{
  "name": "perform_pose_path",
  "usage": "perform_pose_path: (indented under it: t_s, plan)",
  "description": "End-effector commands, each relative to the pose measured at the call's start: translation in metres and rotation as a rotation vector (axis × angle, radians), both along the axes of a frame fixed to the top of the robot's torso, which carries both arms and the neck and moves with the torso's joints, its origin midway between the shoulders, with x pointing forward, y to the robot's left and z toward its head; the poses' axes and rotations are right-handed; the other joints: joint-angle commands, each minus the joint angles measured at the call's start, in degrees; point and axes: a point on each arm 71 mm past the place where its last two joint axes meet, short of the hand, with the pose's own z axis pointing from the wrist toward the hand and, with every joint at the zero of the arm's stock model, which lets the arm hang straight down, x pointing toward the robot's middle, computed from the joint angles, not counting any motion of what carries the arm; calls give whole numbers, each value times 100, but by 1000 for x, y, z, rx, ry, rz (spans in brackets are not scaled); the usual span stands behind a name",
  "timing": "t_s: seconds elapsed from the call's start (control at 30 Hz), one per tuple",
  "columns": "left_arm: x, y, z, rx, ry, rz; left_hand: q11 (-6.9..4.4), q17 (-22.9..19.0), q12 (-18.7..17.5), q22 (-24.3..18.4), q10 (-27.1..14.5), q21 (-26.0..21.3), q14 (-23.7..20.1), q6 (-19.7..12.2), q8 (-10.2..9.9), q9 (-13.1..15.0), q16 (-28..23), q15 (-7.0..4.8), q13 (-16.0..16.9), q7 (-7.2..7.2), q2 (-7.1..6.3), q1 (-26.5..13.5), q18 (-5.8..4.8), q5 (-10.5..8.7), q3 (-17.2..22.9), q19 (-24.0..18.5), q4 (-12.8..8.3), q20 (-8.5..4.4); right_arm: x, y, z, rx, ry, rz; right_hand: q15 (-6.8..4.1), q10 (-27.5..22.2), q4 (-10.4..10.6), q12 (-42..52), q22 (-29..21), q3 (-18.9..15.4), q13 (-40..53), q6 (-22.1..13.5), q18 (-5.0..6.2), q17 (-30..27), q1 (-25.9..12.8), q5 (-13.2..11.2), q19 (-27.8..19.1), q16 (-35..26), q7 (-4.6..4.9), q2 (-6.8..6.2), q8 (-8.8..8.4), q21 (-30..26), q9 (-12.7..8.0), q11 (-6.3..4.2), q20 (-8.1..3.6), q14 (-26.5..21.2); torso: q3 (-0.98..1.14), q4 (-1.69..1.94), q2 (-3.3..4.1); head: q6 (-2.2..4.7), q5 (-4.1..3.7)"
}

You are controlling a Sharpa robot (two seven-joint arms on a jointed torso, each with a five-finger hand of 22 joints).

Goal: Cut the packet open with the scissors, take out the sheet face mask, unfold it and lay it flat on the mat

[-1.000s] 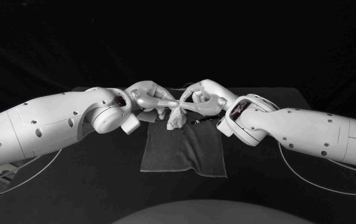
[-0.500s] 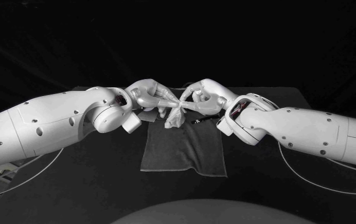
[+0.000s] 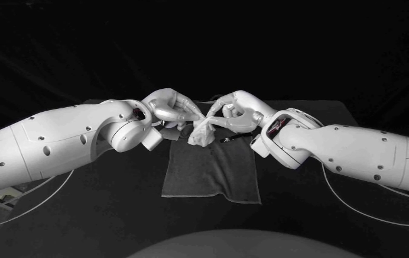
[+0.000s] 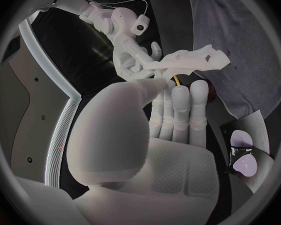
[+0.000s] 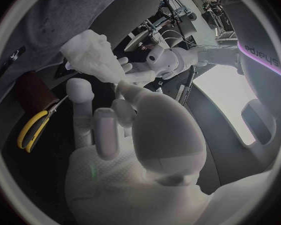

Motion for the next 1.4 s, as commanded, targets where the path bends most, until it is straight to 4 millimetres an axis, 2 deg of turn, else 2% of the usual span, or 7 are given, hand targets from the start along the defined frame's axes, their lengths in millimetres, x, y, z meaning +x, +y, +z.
perform_pose_path:
  t_s: [0.03,0.07,0.13,0.2,0.67,1.1,1.4]
  plan:
    - [3,4,0,41,-25,70,-16,111,85,103,-46,123,114,-56,53,300,58,-15,70,-1,64,-432,47,39,320,90,-423,-16,-2,0,4,41,-23,3,-47,33,0,-25,-6,37,-5,33,89,510,-42,13,24,23,9,29,253,-9,247,-1,-18,293,2,-1,-3,-1,5]
    - [4,4,0,44,-26,75,-16,111,85,103,-46,123,114,-56,53,300,58,-15,70,-1,64,-432,47,39,320,90,-423,-16,-2,0,4,43,-24,3,-47,33,0,-26,-7,37,-6,33,90,509,-43,13,23,22,9,29,253,-13,247,-1,-18,293,3,-1,-3,-1,5]
    - [4,4,0,50,-26,84,-22,141,133,129,-63,159,136,-70,47,462,59,-17,117,-3,140,-693,46,55,444,92,-680,-21,-3,0,5,47,-26,4,-46,31,-1,-29,-10,39,-9,32,92,505,-45,13,20,19,9,28,253,-25,247,0,-18,292,1,-1,-3,-2,9]
    - [4,5,-1,53,-24,92,-23,163,141,136,-64,167,147,-70,44,494,65,-18,126,-4,152,-739,45,71,460,93,-726,-22,-3,-2,5,49,-27,2,-46,31,-1,-29,-10,39,-9,32,92,505,-45,13,20,19,9,28,253,-25,247,0,-18,292,0,0,-2,-2,13]
    - [12,20,-4,111,-20,184,-25,191,160,171,-57,208,179,-66,39,570,76,-23,144,-9,185,-844,37,82,494,132,-820,-24,-11,-13,10,74,-29,0,-46,26,-4,-40,-3,50,-17,26,88,513,-55,12,23,24,9,23,256,-5,247,0,-18,294,0,6,-1,-12,28]
    - [24,40,-16,249,-36,257,-22,257,168,235,-61,285,265,-69,28,622,108,-28,154,-11,215,-891,18,58,520,231,-884,-27,-26,-31,27,149,-3,-6,-46,30,-8,-35,10,58,-8,24,81,525,-57,12,32,32,9,21,258,32,248,0,-17,298,3,-2,-4,1,40]
    - [26,46,-25,294,-19,270,-20,267,168,229,-64,282,283,-72,23,633,113,-28,155,-11,224,-902,19,48,524,235,-894,-28,-26,-35,41,176,-12,-16,-46,29,-12,-38,10,64,-10,22,81,531,-59,12,30,36,9,19,259,31,248,0,-17,299,-7,-2,-1,16,18]
